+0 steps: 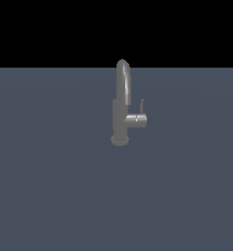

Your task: Turn on the faucet by rotating a designated handle.

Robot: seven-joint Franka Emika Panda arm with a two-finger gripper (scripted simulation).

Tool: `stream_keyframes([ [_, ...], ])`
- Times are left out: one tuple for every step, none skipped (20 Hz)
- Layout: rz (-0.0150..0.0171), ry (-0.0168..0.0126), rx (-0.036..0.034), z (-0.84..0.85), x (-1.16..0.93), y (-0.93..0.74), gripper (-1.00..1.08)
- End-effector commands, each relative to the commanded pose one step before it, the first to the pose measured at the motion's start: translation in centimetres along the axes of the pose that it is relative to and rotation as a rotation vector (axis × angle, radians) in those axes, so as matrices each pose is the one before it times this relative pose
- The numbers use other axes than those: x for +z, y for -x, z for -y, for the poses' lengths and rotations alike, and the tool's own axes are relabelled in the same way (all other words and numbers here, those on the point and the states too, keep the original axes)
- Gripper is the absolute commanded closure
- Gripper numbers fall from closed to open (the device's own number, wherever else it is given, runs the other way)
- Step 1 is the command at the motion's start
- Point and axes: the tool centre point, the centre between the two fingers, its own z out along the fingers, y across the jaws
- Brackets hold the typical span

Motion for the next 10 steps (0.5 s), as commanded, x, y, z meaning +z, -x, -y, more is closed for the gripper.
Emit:
stream_keyframes([
  [0.0353, -0.03376, 0.03495, 0.005, 0.1, -1.55, 1.08],
  [0.01413, -0.0135, 0.01383, 0.005, 0.036, -0.613, 1.08],
  [0.01419, -0.01355, 0.01386, 0.006, 0.036, -0.614, 1.08],
  [0.01425, -0.01363, 0.0139, 0.005, 0.036, -0.617, 1.08],
  [0.01431, -0.01369, 0.01394, 0.005, 0.036, -0.619, 1.08],
  [0.01436, -0.01375, 0.01397, 0.005, 0.035, -0.62, 1.08],
  [0.01443, -0.01382, 0.01401, 0.004, 0.035, -0.623, 1.08],
  [0.0145, -0.01388, 0.01405, 0.004, 0.035, -0.625, 1.08],
  [0.01456, -0.01394, 0.01408, 0.004, 0.035, -0.626, 1.08],
  [0.01464, -0.01402, 0.01414, 0.003, 0.035, -0.629, 1.08],
])
